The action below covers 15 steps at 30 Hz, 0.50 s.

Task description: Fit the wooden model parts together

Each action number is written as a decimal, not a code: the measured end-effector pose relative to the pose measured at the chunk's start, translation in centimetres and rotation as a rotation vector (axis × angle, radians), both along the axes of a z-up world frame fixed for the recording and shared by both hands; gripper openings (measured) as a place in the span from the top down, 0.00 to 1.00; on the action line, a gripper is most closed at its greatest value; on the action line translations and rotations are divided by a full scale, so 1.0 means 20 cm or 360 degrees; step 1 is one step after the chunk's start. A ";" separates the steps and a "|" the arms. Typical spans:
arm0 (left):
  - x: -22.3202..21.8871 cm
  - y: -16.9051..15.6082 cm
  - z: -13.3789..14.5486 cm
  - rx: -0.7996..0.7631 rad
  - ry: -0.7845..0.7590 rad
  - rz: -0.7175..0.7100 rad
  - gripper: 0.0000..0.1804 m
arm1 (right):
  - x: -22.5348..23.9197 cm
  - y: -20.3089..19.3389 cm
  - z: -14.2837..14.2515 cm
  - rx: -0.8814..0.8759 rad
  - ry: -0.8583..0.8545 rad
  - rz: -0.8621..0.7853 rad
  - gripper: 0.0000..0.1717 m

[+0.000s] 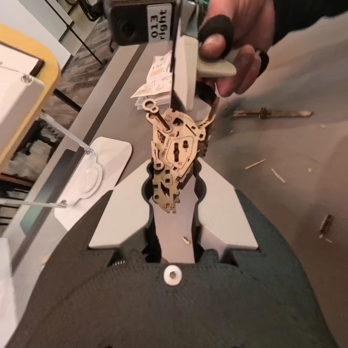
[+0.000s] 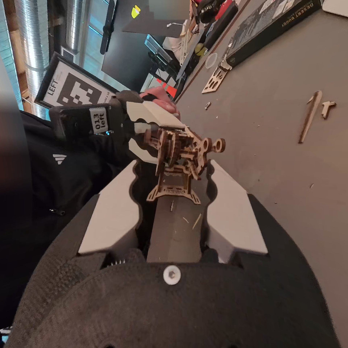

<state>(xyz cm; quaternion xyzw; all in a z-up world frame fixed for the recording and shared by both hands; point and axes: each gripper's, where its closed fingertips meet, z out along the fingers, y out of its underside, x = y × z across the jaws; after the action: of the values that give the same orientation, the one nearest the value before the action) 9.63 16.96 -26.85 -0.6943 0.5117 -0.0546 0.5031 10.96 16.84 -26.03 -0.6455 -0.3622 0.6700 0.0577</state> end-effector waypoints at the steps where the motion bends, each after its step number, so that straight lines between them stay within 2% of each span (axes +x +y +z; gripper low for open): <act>1: 0.00 0.00 0.01 -0.0042 -0.0074 0.0007 0.79 | 0.01 0.00 0.02 0.0011 0.0027 -0.0014 0.59; 7: -0.03 0.01 0.13 -0.0281 -0.0710 -0.0007 0.80 | 0.06 0.06 0.18 0.0152 0.0189 -0.0212 0.58; 10: -0.03 0.00 0.22 -0.0427 -0.1063 -0.0092 0.80 | 0.09 0.13 0.24 0.0252 0.0237 -0.0378 0.62; 15: -0.05 -0.03 0.37 -0.0702 -0.1629 -0.0272 0.80 | 0.09 0.09 0.31 0.0533 0.0187 -0.0444 0.61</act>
<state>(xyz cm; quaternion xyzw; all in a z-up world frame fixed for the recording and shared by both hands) 8.73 16.34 -19.36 -0.6241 0.2333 -0.5306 0.5239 12.86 18.56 -19.89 -0.6305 -0.3716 0.6226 0.2771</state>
